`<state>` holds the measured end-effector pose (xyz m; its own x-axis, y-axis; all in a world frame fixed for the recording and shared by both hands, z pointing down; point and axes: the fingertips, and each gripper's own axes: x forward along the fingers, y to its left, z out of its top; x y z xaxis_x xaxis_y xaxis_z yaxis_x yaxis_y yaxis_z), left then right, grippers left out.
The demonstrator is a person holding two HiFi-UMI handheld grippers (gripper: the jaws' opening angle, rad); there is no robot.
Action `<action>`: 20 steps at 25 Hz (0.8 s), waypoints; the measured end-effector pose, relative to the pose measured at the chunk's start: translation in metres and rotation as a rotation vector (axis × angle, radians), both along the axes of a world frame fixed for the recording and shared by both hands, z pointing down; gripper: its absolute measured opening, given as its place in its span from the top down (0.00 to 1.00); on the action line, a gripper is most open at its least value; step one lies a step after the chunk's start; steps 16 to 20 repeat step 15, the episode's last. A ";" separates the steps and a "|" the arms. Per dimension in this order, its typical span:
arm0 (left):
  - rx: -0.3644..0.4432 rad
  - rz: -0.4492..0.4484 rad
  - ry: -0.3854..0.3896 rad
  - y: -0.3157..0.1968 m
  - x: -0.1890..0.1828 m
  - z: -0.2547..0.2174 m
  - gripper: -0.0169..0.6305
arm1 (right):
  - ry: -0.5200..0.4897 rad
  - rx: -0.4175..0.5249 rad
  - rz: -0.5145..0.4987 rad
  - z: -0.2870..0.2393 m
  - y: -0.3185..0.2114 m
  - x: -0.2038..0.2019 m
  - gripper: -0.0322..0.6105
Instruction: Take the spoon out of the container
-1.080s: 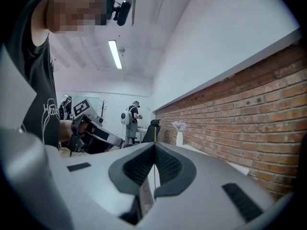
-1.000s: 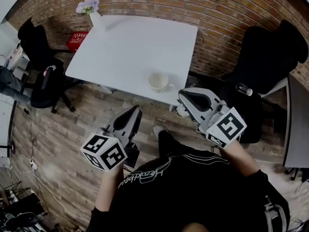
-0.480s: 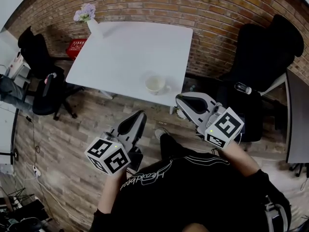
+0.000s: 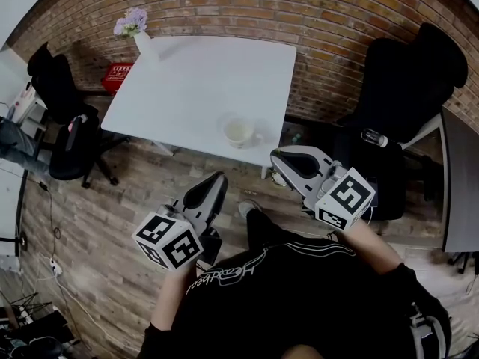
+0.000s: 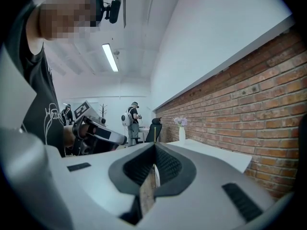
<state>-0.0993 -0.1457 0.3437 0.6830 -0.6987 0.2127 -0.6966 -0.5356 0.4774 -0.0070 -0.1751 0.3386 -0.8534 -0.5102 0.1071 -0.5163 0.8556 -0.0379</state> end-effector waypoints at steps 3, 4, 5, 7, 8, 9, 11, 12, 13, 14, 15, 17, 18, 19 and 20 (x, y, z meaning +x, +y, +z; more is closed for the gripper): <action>0.001 0.001 0.002 -0.002 0.002 0.000 0.97 | 0.001 -0.002 0.004 0.000 -0.001 0.003 0.95; 0.000 0.001 0.002 -0.002 0.002 0.001 0.97 | 0.001 -0.003 0.006 0.001 -0.002 0.004 0.95; -0.002 0.001 0.002 -0.003 0.002 0.001 0.97 | 0.001 -0.005 0.008 0.001 -0.002 0.004 0.95; -0.006 0.000 0.002 -0.004 0.001 0.003 0.97 | 0.001 -0.010 0.010 0.002 -0.004 0.004 0.96; -0.007 0.000 0.002 -0.004 0.000 0.003 0.97 | 0.001 -0.012 0.010 0.002 -0.005 0.004 0.95; -0.009 -0.001 0.002 -0.005 0.000 0.003 0.97 | 0.002 -0.013 0.010 0.002 -0.006 0.003 0.95; -0.011 -0.003 0.003 -0.008 -0.001 0.002 0.97 | 0.002 -0.015 0.008 0.002 -0.008 0.003 0.95; -0.011 -0.004 0.003 -0.010 -0.001 0.002 0.97 | 0.001 -0.015 0.007 0.002 -0.009 0.002 0.95; -0.011 -0.005 0.003 -0.011 -0.002 0.002 0.97 | 0.001 -0.015 0.006 0.002 -0.011 0.002 0.95; -0.011 -0.005 0.003 -0.013 -0.002 0.002 0.97 | 0.000 -0.014 0.005 0.002 -0.012 0.002 0.95; -0.011 -0.006 0.003 -0.014 -0.002 0.002 0.97 | -0.001 -0.014 0.005 0.001 -0.014 0.002 0.96; -0.011 -0.006 0.003 -0.014 -0.002 0.002 0.97 | -0.001 -0.014 0.005 0.001 -0.014 0.002 0.96; -0.011 -0.006 0.003 -0.014 -0.002 0.002 0.97 | -0.001 -0.014 0.005 0.001 -0.014 0.002 0.96; -0.011 -0.006 0.003 -0.014 -0.002 0.002 0.97 | -0.001 -0.014 0.005 0.001 -0.014 0.002 0.96; -0.011 -0.006 0.003 -0.014 -0.002 0.002 0.97 | -0.001 -0.014 0.005 0.001 -0.014 0.002 0.96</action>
